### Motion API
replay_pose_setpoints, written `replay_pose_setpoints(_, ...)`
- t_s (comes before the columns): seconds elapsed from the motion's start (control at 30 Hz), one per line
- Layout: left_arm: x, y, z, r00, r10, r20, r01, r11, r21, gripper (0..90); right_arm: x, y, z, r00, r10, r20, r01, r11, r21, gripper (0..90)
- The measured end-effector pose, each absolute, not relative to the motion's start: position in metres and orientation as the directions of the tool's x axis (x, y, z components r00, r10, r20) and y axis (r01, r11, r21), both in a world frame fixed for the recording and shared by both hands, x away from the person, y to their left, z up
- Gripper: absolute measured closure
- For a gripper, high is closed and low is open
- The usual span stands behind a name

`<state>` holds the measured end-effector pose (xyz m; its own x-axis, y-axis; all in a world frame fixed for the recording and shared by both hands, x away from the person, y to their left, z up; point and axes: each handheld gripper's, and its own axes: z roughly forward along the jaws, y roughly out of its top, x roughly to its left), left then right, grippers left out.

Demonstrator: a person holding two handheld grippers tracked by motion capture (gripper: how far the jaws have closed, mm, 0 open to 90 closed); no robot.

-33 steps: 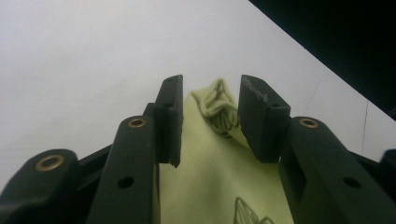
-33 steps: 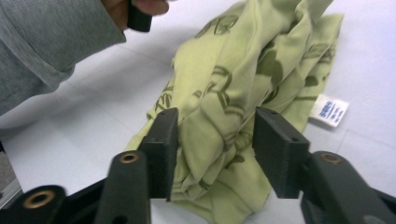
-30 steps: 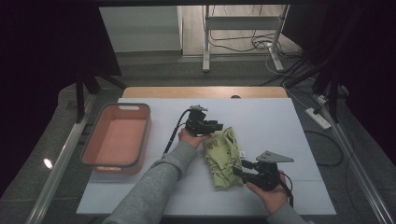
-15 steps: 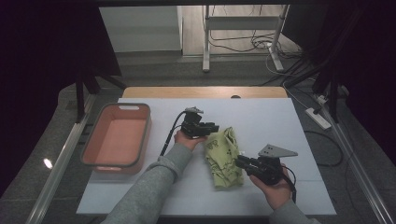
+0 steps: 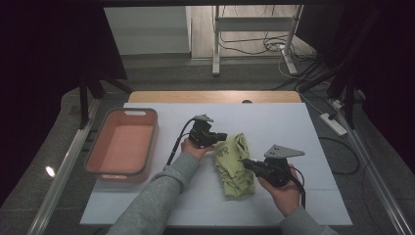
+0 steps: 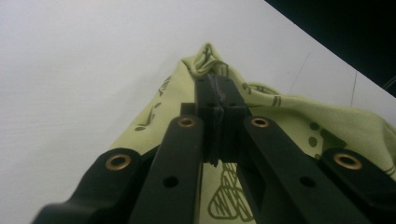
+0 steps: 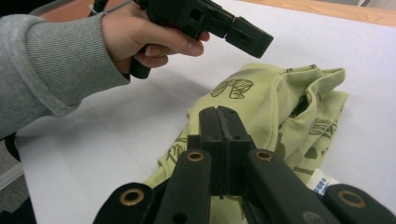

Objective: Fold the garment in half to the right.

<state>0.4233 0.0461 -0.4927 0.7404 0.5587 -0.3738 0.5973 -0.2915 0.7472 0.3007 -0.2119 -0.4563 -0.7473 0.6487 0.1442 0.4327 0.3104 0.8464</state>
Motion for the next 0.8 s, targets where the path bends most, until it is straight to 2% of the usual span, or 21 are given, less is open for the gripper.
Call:
replay_pose_setpoints(0.3, 0.425, 0.040, -0.502, 0.734, 0.562, -0.380, 0.611, -0.305, 0.730, 88.9, 0.312, -0.216, -0.475, -0.718, 0.676, 0.166, 0.499, 0.334, 0.800, 90.0)
replay_pose_setpoints(0.8, 0.426, 0.041, -0.511, 0.727, 0.564, -0.392, 0.624, -0.304, 0.720, 88.7, 0.304, -0.230, -0.497, -0.697, 0.685, 0.211, 0.580, 0.366, 0.728, 90.0)
